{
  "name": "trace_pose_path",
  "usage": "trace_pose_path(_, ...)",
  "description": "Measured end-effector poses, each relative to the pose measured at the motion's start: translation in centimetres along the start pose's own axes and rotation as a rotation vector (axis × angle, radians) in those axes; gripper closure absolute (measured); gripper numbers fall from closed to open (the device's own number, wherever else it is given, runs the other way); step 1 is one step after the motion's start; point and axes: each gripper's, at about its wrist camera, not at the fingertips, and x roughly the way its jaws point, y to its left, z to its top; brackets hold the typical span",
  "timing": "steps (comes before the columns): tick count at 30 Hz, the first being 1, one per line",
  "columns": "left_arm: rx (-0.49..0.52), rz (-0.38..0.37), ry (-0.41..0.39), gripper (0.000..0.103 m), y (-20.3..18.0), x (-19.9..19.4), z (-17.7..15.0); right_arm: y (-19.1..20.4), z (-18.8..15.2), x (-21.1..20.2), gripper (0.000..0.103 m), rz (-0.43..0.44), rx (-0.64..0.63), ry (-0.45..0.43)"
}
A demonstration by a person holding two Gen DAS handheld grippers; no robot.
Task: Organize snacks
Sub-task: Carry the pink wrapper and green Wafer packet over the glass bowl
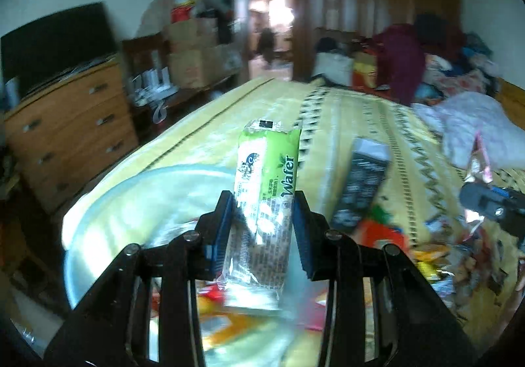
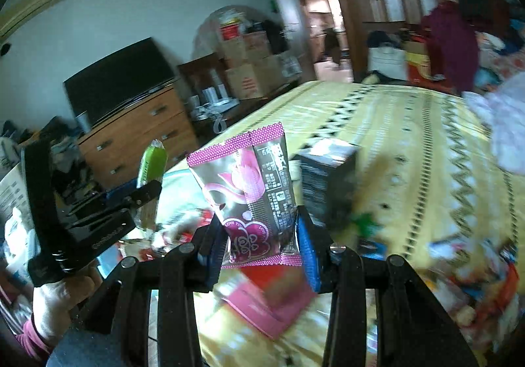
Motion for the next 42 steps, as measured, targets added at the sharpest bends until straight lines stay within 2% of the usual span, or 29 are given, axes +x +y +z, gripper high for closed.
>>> trace_pose_path(5,-0.077,0.082,0.054,0.067,4.9,1.8,0.0,5.2,1.4,5.2,0.059,0.095,-0.040,0.056)
trace_pose_path(9,-0.126,0.128,0.090,0.067,7.7,3.0,-0.1,8.4,1.5,9.1,0.059,0.140,-0.075,0.114)
trace_pose_path(17,-0.157,0.154,0.132,0.067,11.3,4.4,-0.8,12.0,0.0,15.0,0.059,0.199,-0.112,0.232)
trace_pose_path(42,-0.157,0.146,0.137,0.067,12.6,4.5,-0.7,11.7,-0.1,16.3,0.059,0.208,-0.093,0.249)
